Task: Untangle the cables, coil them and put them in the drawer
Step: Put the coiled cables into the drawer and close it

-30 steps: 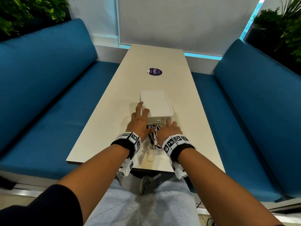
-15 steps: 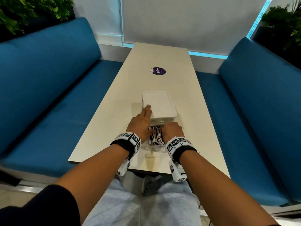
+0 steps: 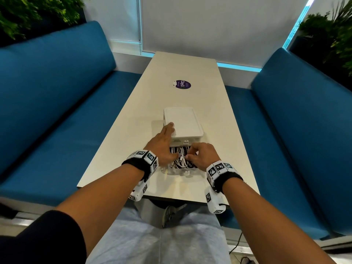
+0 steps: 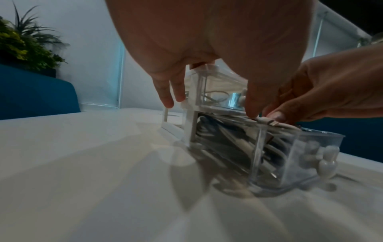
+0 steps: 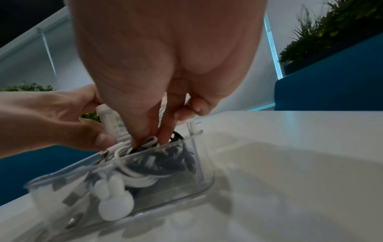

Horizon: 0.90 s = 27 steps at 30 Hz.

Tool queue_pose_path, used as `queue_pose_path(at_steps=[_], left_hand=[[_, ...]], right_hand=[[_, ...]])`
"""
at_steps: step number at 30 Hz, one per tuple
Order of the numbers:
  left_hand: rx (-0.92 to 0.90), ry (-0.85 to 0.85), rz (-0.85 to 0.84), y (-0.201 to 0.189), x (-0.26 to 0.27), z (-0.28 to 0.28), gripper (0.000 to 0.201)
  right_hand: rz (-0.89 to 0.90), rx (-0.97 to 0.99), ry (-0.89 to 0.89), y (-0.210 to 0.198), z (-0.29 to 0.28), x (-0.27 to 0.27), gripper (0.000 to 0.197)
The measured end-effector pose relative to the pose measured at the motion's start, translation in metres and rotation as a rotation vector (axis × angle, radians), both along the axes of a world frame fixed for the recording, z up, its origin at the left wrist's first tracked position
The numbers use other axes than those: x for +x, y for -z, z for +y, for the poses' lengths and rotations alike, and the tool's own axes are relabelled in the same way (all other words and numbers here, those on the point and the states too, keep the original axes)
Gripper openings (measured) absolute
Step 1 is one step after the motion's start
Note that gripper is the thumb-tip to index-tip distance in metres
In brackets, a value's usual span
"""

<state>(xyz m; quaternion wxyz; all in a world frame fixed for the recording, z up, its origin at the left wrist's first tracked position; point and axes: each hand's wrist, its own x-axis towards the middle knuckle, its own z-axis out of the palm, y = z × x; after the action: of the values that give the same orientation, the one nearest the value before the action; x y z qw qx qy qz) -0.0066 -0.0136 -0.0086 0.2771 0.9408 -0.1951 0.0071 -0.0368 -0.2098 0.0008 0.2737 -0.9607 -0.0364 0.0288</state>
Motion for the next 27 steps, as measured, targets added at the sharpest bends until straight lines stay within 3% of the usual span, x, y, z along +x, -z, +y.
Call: queue_pose_path(at_steps=[3,9,11,14,16,20,23,27], left_hand=[[0.041,0.004,-0.018,0.004,0.001,0.0,0.117],[0.052,-0.025,-0.03,0.007,0.002,-0.003,0.12],[0.042,-0.031,-0.035,0.006,0.001,-0.003,0.12],[0.052,-0.025,-0.044,0.003,0.002,-0.001,0.115],[0.079,-0.027,-0.06,0.002,0.003,-0.001,0.111],[0.123,-0.051,-0.092,-0.001,0.005,-0.006,0.106],[0.132,-0.051,-0.106,-0.002,0.006,-0.008,0.101],[0.114,-0.048,-0.084,0.0,0.004,-0.007,0.1]], right_hand=[[0.004,0.022,0.11,0.011,0.001,0.0,0.025],[0.29,-0.024,0.351,0.019,-0.015,0.005,0.099],[0.331,-0.08,0.364,0.024,-0.011,0.007,0.093],[0.28,-0.11,0.369,0.028,0.002,0.01,0.066],[0.271,-0.132,0.361,0.026,0.005,0.012,0.064],[0.334,-0.077,0.272,0.019,-0.001,0.015,0.077],[0.402,0.001,0.272,0.011,-0.003,0.014,0.106],[0.413,-0.127,0.256,0.011,0.008,0.011,0.121]])
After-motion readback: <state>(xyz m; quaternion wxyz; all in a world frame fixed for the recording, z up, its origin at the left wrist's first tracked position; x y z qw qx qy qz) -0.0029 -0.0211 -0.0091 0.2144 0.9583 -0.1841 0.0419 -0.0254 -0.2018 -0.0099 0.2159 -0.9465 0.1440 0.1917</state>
